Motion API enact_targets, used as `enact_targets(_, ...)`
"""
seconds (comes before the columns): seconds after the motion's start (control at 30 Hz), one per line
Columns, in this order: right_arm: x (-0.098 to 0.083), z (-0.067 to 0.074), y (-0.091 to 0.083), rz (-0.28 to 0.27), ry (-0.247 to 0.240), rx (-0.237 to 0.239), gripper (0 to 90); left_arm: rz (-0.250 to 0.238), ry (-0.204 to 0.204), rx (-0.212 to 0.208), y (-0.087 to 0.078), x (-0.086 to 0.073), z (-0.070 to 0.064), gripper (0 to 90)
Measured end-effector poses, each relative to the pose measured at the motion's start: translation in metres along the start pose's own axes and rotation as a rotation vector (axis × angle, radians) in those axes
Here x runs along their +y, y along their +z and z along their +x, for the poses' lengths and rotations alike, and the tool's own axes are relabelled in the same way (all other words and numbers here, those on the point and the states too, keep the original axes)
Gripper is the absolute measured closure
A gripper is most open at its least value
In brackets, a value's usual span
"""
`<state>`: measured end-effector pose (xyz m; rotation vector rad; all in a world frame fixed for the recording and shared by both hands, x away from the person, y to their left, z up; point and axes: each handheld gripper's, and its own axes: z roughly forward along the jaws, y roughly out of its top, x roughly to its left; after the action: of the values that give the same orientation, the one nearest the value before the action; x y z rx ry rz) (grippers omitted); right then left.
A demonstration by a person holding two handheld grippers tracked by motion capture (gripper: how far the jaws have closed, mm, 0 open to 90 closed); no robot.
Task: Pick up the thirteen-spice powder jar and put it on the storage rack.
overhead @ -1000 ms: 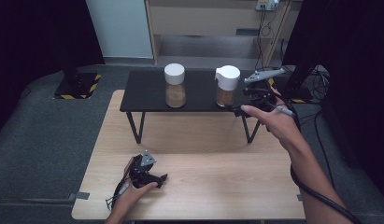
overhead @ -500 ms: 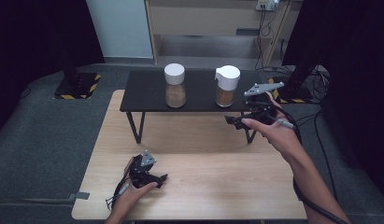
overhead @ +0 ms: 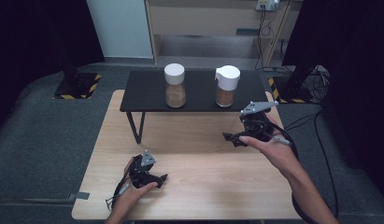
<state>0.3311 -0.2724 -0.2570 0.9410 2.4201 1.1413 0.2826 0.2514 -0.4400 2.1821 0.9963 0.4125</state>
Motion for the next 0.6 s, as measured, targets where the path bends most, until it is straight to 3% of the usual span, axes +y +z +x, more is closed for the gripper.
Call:
enact_targets(0.37,-0.045,0.0,0.031,0.061,0.044,-0.005,8.0,0.0,0.0,0.0,0.0,0.0,0.0,0.0)
enact_targets(0.6,-0.092,0.002,0.046,0.086,0.08,-0.015,7.8,0.0,0.0,0.001,0.0,0.0,0.0,0.0)
